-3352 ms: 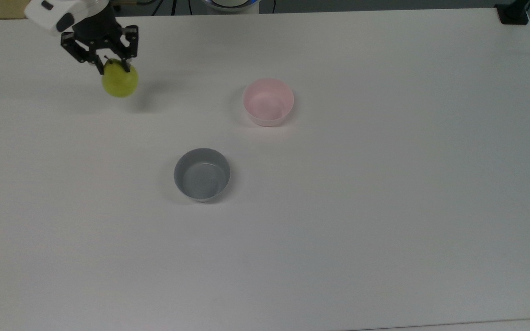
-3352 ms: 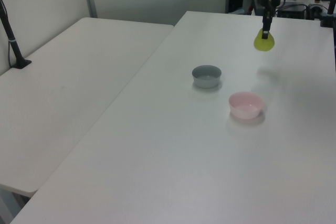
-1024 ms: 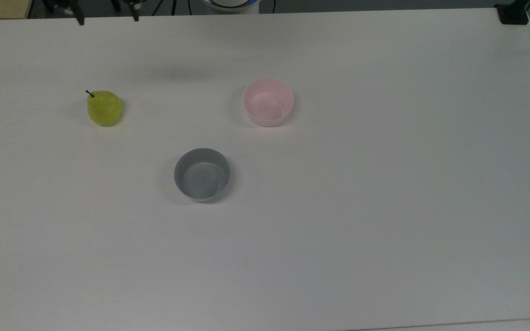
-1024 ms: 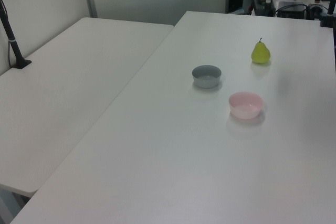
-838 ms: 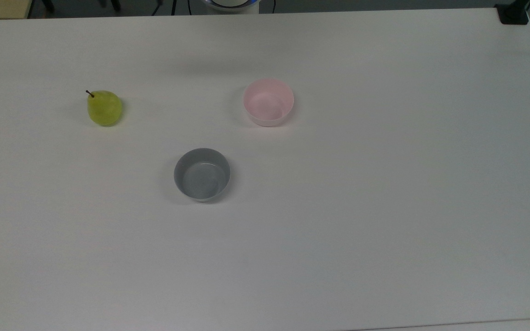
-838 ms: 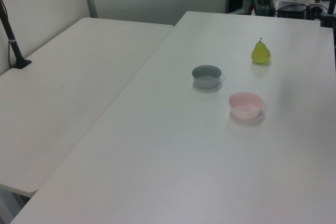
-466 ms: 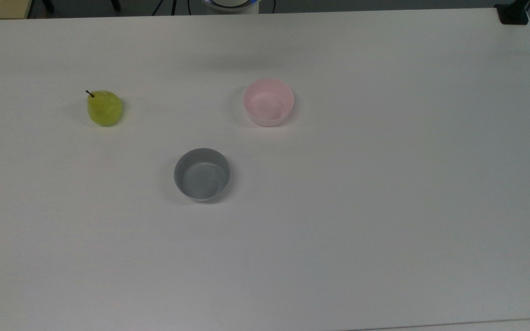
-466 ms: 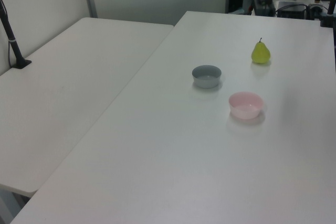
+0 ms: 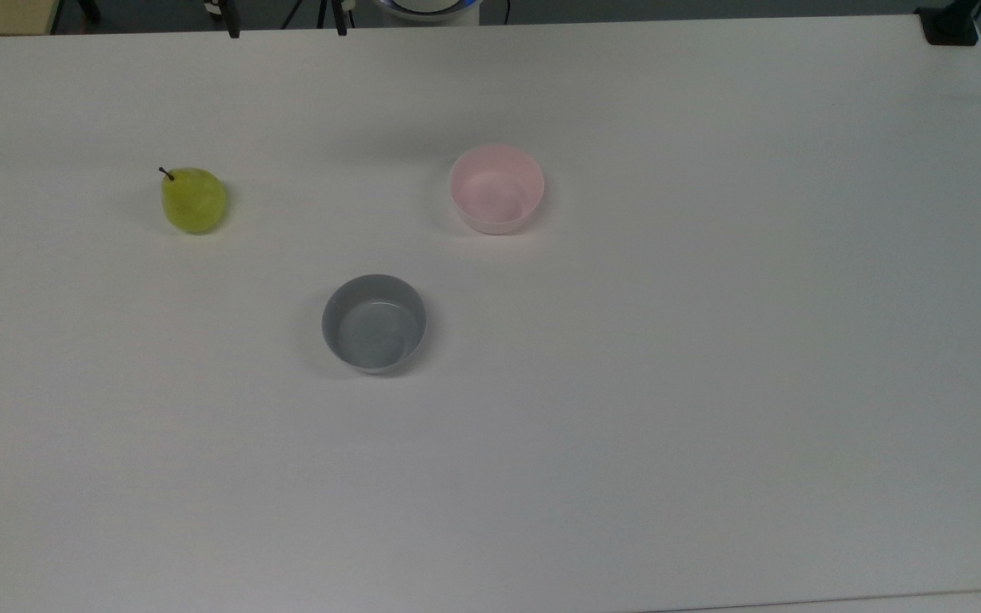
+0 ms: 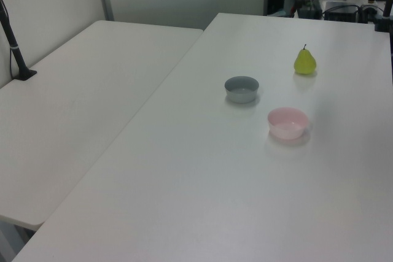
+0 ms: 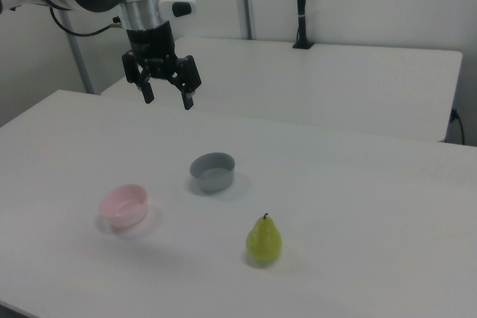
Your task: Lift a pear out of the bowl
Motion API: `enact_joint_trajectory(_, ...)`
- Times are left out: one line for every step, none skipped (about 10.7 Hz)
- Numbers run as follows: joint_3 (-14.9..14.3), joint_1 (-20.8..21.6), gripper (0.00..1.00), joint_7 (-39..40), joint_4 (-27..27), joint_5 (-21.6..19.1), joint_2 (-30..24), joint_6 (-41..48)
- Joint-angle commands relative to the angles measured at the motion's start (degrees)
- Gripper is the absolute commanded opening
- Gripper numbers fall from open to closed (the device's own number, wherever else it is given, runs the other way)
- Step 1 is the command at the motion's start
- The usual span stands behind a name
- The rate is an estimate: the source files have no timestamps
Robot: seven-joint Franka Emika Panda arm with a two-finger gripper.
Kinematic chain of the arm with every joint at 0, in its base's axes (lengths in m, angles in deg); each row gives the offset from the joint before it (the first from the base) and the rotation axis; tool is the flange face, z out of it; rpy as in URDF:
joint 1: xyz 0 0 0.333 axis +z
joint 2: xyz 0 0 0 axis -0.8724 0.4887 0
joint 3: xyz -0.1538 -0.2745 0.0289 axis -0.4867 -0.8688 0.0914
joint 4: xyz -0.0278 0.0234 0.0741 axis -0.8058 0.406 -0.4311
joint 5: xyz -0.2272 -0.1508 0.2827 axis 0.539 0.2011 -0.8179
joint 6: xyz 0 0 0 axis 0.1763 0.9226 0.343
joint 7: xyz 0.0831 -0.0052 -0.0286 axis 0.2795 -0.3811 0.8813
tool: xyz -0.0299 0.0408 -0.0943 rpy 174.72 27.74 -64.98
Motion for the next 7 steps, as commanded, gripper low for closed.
enact_joint_trajectory(0.8,0.1,1.00,-1.3,-0.8,-1.0,0.1,-0.6)
enact_joint_trajectory(0.8,0.1,1.00,-2.9,-0.8,-1.1,0.1,-0.6)
enact_joint_trajectory(0.9,0.2,1.00,-5.9,-0.8,-1.2,0.1,-1.0)
enact_joint_trajectory(0.9,0.2,1.00,-6.6,-0.7,-1.3,0.1,-1.3)
enact_joint_trajectory(0.9,0.2,1.00,-6.9,-0.7,-1.3,0.2,-1.4)
enact_joint_trajectory(0.9,0.2,1.00,-6.8,-0.7,-1.3,0.1,-1.4)
enact_joint_trajectory(0.9,0.2,1.00,-6.7,-0.6,-1.3,0.1,-1.3)
